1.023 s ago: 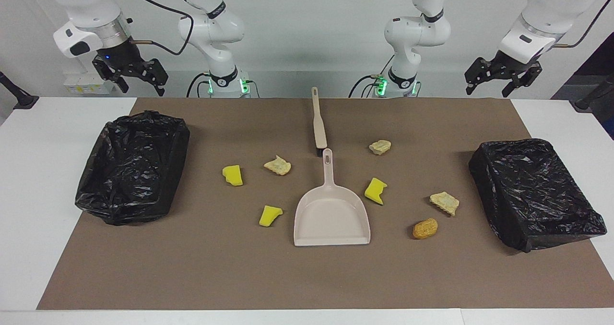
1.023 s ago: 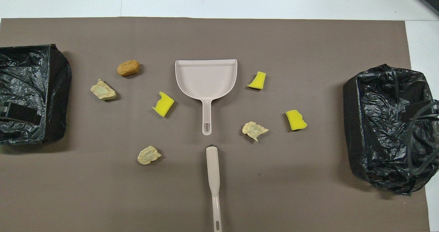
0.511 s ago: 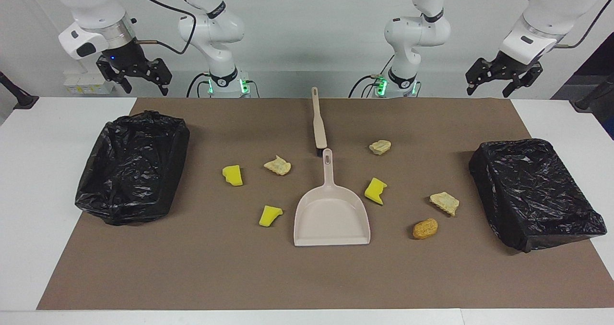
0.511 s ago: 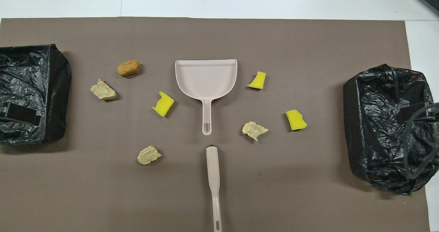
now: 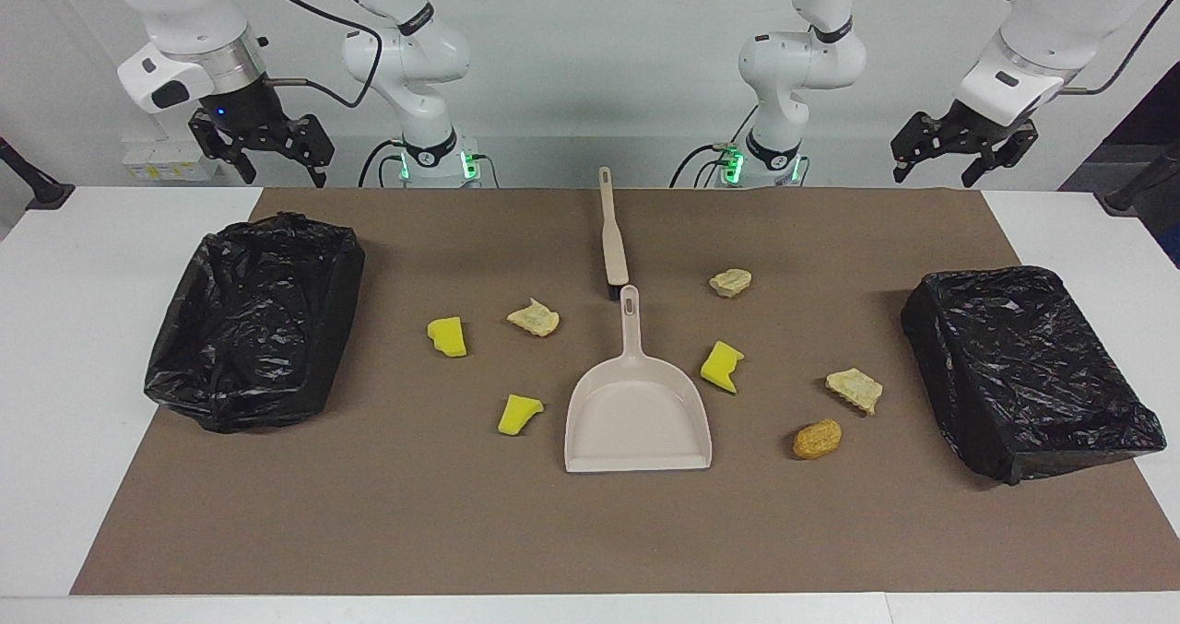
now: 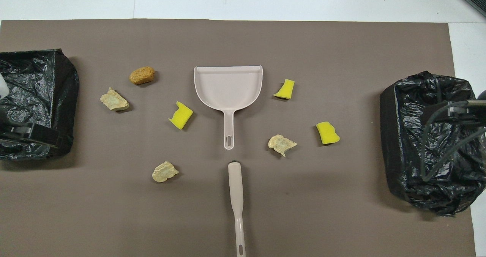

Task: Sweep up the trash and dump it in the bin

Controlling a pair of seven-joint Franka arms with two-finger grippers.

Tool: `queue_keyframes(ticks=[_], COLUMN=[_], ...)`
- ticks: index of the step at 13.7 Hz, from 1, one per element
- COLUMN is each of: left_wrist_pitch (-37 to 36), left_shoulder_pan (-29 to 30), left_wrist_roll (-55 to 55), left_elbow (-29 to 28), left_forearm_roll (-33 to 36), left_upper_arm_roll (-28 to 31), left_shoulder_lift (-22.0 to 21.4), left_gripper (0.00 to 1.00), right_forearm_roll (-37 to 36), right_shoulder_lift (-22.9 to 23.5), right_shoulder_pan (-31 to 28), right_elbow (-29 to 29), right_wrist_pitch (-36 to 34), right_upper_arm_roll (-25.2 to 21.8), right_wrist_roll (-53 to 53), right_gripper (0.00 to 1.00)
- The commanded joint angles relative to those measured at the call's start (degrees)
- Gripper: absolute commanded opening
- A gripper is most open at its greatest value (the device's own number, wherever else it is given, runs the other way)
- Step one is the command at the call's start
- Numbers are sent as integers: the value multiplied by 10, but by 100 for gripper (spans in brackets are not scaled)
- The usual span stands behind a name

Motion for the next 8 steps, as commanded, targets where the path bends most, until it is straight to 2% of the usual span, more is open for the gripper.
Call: queue_keyframes(ticks=[1,4,8], left_wrist_pitch=[74,151,189], left_shoulder_pan=[-13,-41,-89], left_wrist_roll=[-2,-7,-40], left_elbow=[-109,-202,-240], left_forearm_roll=[-20,-38,-64], left_upper_arm_roll=[4,4,3], left_shoulder_lift=[-64,-111,-112], left_gripper=[100,100,100], right_forearm_roll=[5,17,30], right_shoulder_lift=[53,105,197], right_shoulder_pan=[7,40,108], right_elbow=[40,67,70], right_wrist_pitch=[19,63,172], right_upper_arm_roll=[26,32,32], right_wrist_roll=[68,126,221], right_gripper=[100,100,100])
